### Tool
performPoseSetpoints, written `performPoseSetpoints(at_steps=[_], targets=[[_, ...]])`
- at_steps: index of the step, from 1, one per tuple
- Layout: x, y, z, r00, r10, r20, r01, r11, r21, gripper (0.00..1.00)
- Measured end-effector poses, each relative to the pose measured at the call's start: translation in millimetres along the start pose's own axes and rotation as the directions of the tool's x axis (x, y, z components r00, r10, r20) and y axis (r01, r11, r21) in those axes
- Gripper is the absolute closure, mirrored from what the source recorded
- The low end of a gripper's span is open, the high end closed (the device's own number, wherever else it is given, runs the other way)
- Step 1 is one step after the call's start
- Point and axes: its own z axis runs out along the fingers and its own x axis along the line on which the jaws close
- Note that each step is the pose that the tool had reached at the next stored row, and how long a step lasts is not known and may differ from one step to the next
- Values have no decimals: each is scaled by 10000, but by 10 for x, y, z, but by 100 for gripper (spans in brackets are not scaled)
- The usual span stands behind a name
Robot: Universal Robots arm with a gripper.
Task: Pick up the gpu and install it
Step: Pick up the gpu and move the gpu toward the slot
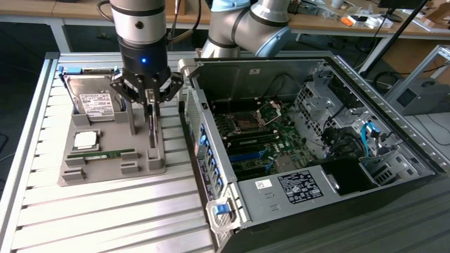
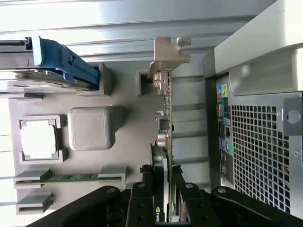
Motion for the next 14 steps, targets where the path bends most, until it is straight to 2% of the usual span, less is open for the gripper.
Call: performPoseSetpoints(at_steps=[14], targets=[[-9, -2, -231, 10000, 0, 0, 0, 10000, 0, 73]])
